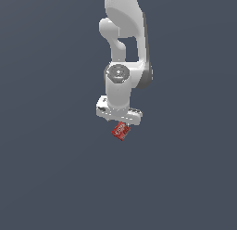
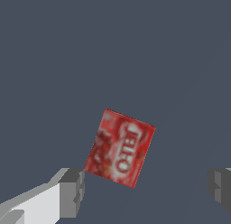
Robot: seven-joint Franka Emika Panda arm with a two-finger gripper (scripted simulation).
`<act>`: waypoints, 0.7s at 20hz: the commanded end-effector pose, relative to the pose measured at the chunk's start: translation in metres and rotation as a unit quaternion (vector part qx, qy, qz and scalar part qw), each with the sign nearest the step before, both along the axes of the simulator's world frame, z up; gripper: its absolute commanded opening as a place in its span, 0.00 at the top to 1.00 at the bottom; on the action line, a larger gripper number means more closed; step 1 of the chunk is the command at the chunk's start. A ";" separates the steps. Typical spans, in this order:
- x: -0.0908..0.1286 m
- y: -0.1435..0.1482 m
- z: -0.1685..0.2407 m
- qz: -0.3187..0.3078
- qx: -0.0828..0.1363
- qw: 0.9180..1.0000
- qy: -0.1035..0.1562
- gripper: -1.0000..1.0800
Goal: Pick up the object and move it to a goal position.
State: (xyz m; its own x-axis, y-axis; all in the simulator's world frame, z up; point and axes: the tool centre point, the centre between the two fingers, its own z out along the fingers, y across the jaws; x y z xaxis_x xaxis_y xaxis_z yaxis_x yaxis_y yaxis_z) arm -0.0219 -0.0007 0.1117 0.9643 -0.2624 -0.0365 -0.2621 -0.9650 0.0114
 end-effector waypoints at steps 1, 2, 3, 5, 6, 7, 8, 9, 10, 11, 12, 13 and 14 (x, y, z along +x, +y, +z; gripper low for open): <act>-0.001 0.004 -0.009 -0.032 0.000 0.999 -0.003 0.04; -0.001 0.005 -0.013 -0.046 0.000 0.999 -0.005 0.04; -0.002 0.006 -0.016 -0.059 -0.001 0.998 -0.006 0.04; -0.003 0.008 -0.023 -0.083 -0.001 0.997 -0.009 0.04; -0.003 0.009 -0.026 -0.093 -0.001 0.996 -0.010 0.04; -0.003 0.010 -0.028 -0.104 -0.001 0.995 -0.011 0.04; -0.004 0.011 -0.031 -0.113 -0.001 0.994 -0.012 0.04; -0.004 0.012 -0.033 -0.122 -0.002 0.992 -0.013 0.04; -0.005 0.013 -0.035 -0.130 -0.002 0.991 -0.014 0.04; -0.005 0.013 -0.037 -0.137 -0.002 0.990 -0.015 0.04; -0.005 0.014 -0.039 -0.144 -0.002 0.989 -0.016 0.04; -0.005 0.014 -0.040 -0.150 -0.002 0.989 -0.016 0.04; -0.006 0.014 -0.042 -0.155 -0.002 0.988 -0.017 0.04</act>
State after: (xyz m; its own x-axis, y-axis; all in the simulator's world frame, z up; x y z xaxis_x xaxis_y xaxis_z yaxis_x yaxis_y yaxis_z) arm -0.0273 0.0132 0.0721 0.8491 -0.5281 -0.0063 -0.5281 -0.8492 0.0026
